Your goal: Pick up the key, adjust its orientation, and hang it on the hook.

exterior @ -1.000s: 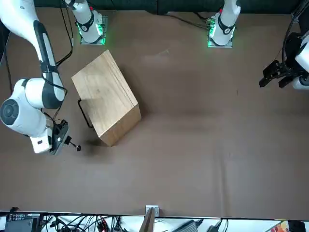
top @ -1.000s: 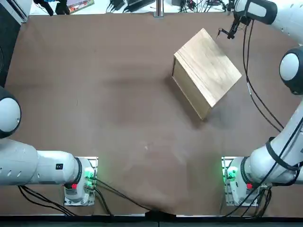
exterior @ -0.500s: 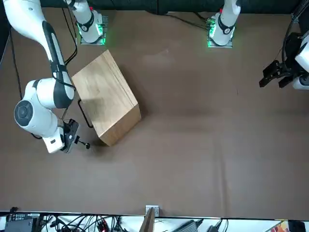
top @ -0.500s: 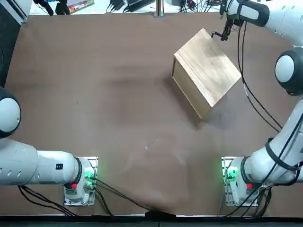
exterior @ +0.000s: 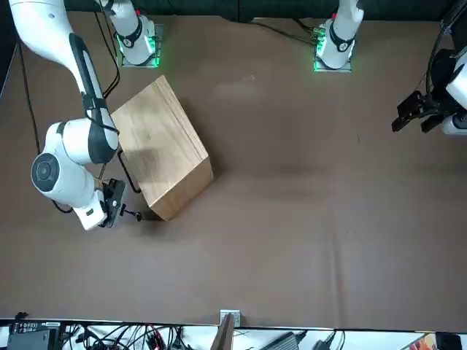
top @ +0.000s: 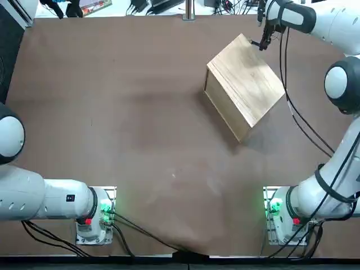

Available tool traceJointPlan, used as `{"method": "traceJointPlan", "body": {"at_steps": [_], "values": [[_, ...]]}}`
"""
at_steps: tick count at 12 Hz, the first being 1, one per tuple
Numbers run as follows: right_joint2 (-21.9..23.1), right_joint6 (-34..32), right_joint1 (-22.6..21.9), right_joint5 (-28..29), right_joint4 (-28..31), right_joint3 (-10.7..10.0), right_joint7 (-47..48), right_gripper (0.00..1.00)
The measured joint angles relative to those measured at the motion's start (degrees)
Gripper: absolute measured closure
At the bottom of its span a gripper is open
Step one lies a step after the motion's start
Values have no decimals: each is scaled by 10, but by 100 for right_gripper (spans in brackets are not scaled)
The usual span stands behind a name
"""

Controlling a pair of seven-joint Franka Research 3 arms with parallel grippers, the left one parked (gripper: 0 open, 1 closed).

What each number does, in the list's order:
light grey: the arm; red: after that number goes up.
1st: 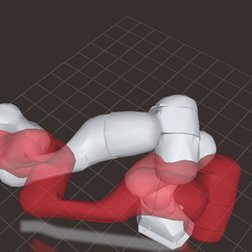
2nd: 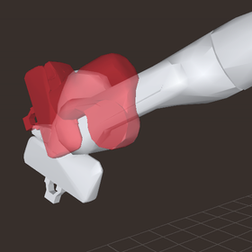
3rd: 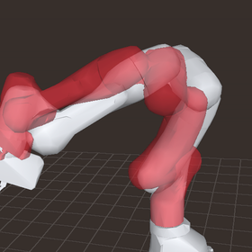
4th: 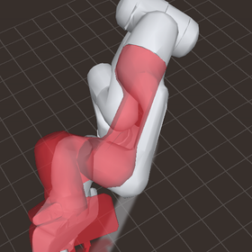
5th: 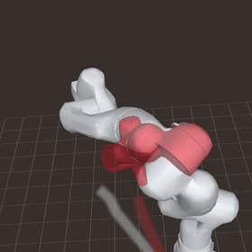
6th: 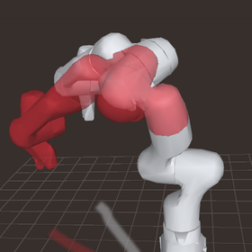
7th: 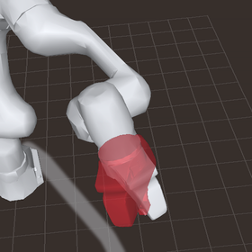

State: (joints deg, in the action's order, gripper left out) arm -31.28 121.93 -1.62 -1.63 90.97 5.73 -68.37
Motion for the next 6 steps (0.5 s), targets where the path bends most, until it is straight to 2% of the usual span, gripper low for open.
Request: {"method": "traceJointPlan", "body": {"at_steps": [6], "values": [[0, -13, -1, 0, 0, 15, -10, 96]]}}
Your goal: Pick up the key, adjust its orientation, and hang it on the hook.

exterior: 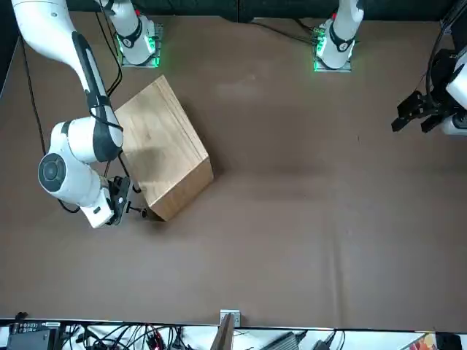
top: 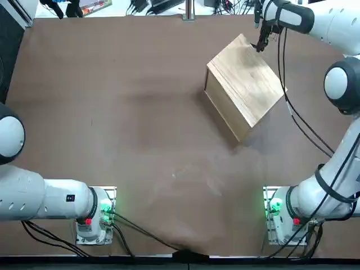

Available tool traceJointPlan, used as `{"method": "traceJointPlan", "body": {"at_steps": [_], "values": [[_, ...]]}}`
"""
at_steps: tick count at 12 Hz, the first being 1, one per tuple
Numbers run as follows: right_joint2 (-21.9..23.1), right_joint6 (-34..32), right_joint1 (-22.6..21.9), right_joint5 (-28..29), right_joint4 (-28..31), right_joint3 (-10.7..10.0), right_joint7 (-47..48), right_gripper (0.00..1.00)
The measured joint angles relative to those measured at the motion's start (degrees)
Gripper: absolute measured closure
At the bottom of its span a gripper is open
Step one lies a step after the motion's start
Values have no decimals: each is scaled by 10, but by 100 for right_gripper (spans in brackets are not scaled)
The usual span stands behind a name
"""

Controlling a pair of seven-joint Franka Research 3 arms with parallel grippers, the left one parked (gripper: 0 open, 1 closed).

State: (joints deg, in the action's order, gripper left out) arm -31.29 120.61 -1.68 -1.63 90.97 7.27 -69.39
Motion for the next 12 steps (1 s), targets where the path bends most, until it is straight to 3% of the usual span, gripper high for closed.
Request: {"method": "traceJointPlan", "body": {"at_steps": [12], "values": [[0, -14, 0, 11, 0, 9, -3, 96]]}}
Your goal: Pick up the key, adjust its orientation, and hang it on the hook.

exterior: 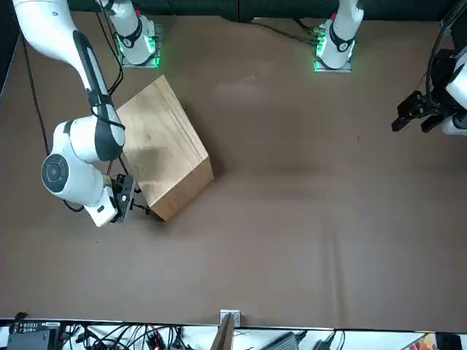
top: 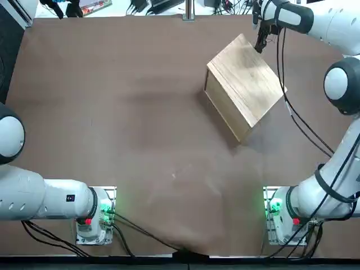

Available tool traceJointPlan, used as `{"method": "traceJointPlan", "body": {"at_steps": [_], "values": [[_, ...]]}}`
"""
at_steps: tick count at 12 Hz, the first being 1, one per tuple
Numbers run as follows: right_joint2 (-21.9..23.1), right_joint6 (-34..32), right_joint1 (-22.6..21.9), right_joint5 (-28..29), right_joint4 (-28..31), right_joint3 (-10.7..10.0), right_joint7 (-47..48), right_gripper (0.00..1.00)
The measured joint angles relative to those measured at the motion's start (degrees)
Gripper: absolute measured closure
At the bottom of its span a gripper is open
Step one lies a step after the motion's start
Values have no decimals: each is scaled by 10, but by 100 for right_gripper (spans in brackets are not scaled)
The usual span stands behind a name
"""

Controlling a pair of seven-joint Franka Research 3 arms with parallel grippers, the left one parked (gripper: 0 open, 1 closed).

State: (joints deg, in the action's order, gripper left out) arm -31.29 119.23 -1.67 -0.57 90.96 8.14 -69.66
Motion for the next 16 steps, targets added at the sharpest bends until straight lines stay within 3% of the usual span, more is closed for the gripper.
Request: {"method": "traceJointPlan", "body": {"at_steps": [16], "values": [[-6, -1, 0, 7, 0, 1, 0, 96]]}}
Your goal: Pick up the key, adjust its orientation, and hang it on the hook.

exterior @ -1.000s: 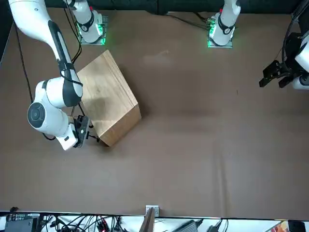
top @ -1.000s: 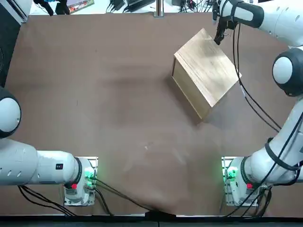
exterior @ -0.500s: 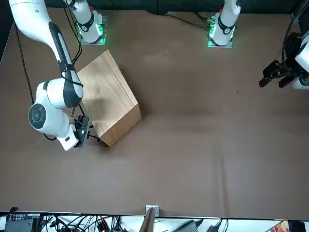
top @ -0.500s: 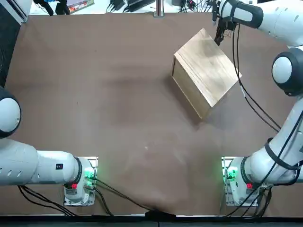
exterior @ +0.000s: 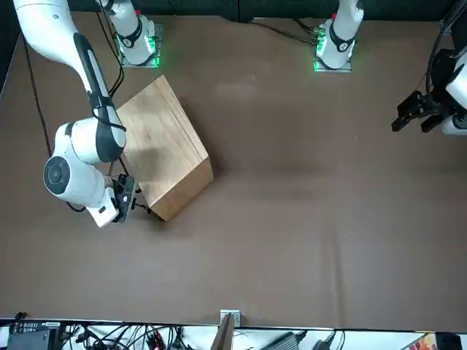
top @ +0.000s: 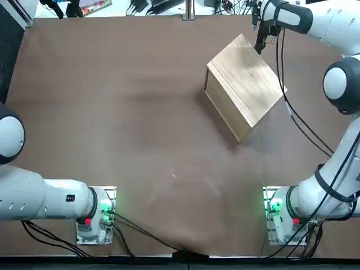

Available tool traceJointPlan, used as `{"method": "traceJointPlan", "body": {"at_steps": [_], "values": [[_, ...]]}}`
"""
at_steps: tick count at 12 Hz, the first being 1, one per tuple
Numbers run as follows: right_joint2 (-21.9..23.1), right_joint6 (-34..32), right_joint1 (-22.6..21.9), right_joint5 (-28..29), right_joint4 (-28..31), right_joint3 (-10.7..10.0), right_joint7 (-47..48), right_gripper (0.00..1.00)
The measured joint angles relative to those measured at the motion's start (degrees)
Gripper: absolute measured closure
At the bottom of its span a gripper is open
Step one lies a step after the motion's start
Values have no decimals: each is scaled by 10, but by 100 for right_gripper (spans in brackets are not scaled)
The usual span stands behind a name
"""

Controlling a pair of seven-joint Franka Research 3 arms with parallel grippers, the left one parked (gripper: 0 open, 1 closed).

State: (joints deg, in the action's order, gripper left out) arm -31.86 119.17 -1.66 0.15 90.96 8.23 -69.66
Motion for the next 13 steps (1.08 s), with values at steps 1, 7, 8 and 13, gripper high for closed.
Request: {"method": "traceJointPlan", "body": {"at_steps": [1, 7, 8, 13], "values": [[0, 0, 0, 0, 0, 0, 0, 96], [-6, 0, 0, 0, 0, 0, 0, 96], [-7, 0, 0, 0, 0, 0, 0, 96], [-9, 0, 0, 8, -5, 0, 0, 67]]}}
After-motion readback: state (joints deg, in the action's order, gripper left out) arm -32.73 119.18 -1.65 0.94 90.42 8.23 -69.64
